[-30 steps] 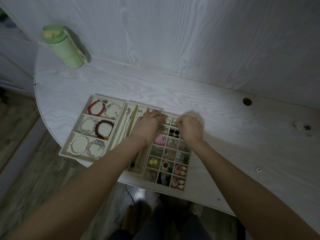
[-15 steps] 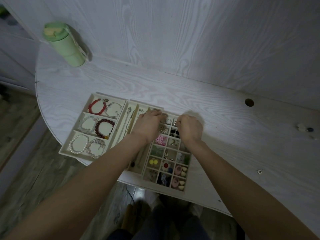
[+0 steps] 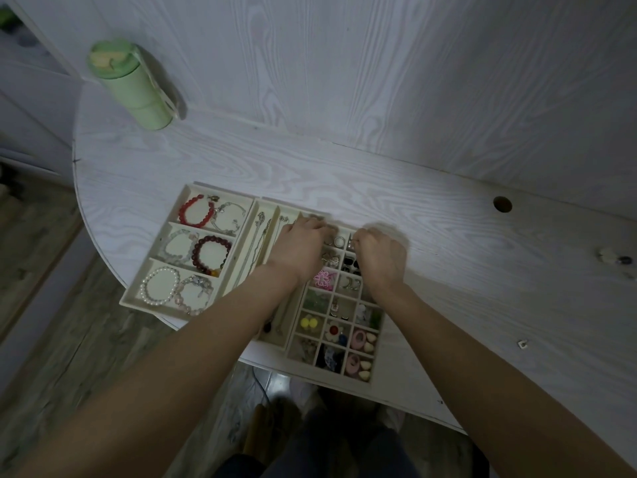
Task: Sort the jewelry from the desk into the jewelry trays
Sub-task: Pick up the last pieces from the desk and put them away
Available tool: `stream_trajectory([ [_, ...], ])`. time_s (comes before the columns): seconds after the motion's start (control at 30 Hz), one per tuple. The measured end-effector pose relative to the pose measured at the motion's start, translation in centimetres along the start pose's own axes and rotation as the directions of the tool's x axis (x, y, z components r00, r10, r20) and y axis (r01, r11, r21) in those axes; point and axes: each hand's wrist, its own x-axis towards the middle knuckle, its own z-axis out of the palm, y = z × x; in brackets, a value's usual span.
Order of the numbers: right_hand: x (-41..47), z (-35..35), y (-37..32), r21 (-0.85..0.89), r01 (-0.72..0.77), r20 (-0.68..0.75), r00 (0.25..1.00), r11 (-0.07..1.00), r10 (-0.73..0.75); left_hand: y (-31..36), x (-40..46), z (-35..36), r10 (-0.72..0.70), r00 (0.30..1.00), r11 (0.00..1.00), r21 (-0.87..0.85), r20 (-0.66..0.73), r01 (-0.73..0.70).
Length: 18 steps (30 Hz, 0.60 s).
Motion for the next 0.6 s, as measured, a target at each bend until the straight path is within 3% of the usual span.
stream_trajectory([
  [0.6, 0.08, -0.05, 0.18, 0.01, -0.045, 0.023, 0.999, 0.999, 0.045, 0.3, 0.05, -0.2, 0.003, 1.0, 1.0, 0.026, 0.003, -0.003],
])
